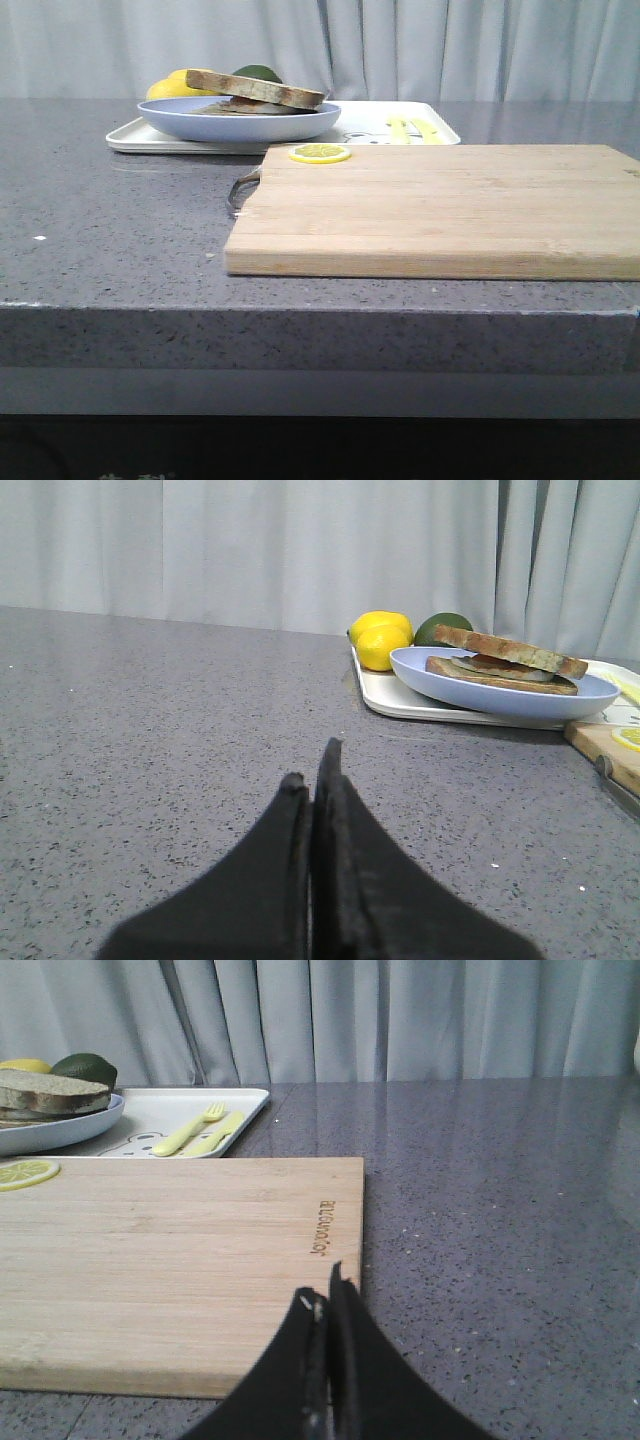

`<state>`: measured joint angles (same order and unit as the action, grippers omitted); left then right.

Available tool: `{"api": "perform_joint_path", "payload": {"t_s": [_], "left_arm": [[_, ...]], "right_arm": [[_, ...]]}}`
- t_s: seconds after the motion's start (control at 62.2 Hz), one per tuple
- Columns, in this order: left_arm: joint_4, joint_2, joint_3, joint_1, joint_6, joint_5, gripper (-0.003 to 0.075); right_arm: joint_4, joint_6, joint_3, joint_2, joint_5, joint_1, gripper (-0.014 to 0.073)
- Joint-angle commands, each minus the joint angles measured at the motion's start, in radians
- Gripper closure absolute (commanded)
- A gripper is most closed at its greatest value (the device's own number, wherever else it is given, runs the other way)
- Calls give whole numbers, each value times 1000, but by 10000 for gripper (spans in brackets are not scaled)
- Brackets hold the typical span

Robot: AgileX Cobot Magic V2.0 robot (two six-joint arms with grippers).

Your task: Place bread and move sandwich to tray

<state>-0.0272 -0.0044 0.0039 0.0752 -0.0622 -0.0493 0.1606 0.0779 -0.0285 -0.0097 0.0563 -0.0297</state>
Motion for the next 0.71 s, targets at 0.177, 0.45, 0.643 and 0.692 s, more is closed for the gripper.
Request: {"api": "perform_joint_path", "payload": {"t_s": [0.177,0.45,0.643,0.692], "left_arm": [[-6,-20,1,0,-8,85,741],[-6,-20,1,0,-8,85,741],[-6,-20,1,0,-8,85,741],[-6,-20,1,0,-8,85,741]], "right_arm": [[-60,-90,5,-19,-102,43,662],[-62,-90,5,-19,-101,48,662],[-62,-90,5,-18,-101,48,662],[-62,-90,5,-18,-101,48,662]]}}
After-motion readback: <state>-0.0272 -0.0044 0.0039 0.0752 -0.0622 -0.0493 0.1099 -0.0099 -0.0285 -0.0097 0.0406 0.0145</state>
